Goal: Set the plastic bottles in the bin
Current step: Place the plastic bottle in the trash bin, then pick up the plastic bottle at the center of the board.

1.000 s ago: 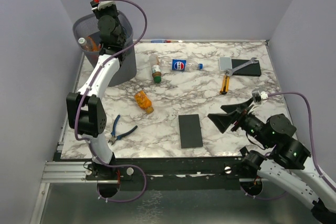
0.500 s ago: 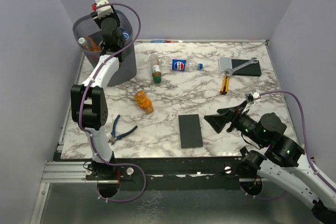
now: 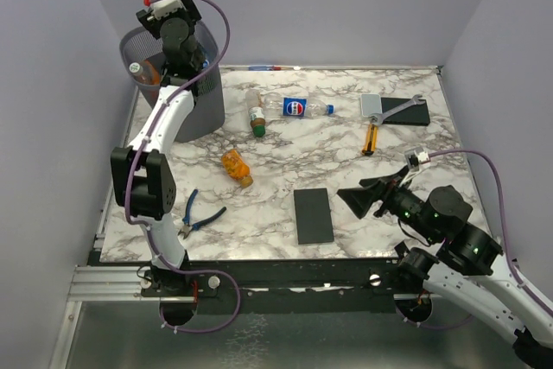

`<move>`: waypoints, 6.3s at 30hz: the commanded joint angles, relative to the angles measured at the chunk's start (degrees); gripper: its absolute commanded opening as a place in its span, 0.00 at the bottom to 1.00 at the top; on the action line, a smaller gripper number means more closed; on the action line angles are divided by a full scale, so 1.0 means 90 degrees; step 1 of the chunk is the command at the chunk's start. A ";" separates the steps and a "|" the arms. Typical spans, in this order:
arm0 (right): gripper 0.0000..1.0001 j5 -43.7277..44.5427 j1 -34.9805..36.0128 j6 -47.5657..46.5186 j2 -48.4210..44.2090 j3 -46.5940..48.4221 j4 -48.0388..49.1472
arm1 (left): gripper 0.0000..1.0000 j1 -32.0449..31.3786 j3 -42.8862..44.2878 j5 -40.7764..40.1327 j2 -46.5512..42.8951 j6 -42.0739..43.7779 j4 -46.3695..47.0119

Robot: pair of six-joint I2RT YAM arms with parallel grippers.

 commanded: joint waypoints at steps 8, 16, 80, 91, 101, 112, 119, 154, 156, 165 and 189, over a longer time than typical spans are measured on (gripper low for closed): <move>1.00 0.0815 -0.0008 -0.0556 0.0023 0.0635 -0.0419 | 0.77 -0.2278 -0.0250 -0.0423 -0.2444 0.1097 -0.0473; 1.00 0.1543 -0.0008 -0.0611 0.1592 0.1403 -0.1065 | 0.87 -0.4683 -0.2821 -0.0715 -0.4017 0.0867 -0.2232; 0.33 -0.1277 0.0500 -0.1093 0.9521 0.2825 0.2872 | 0.99 -0.5141 -0.6640 -0.1160 -0.8289 -0.4239 -0.6120; 0.30 -0.1146 0.0500 -0.1473 0.5373 0.1326 0.0412 | 0.99 -0.5136 -0.6166 0.1866 -0.8128 -0.1111 -0.5013; 0.30 -0.1903 0.0500 -0.0902 0.3555 0.1458 -0.1594 | 0.99 -0.5146 -0.6290 0.4764 -0.7255 0.3455 -0.4985; 0.30 -0.2442 0.0500 -0.1321 0.3981 0.2331 -0.2383 | 0.99 -0.5681 -0.5811 0.4250 -0.6155 0.6976 -0.4992; 0.30 -0.2680 0.0500 -0.1400 0.4256 0.2545 -0.2277 | 0.99 -0.6149 -0.5710 0.4141 -0.6089 0.7392 -0.4929; 0.98 -0.0829 0.0500 -0.1223 0.2567 0.3412 -0.0879 | 0.26 -0.6591 -0.5857 0.4397 -0.5761 0.3215 -0.3260; 0.98 -0.0471 0.0500 -0.1159 0.1895 0.2845 -0.0103 | 0.25 -0.6593 -0.6099 0.4552 -0.5803 0.1976 -0.2451; 0.97 -0.0524 0.0500 -0.0780 0.0943 0.1337 0.1465 | 0.24 -0.6581 -0.7409 0.4309 -0.5696 -0.2757 0.1816; 0.89 -0.1931 0.0500 -0.0265 0.1902 0.1082 0.2650 | 0.22 -0.6513 -0.7374 0.4135 -0.5768 -0.3485 0.2480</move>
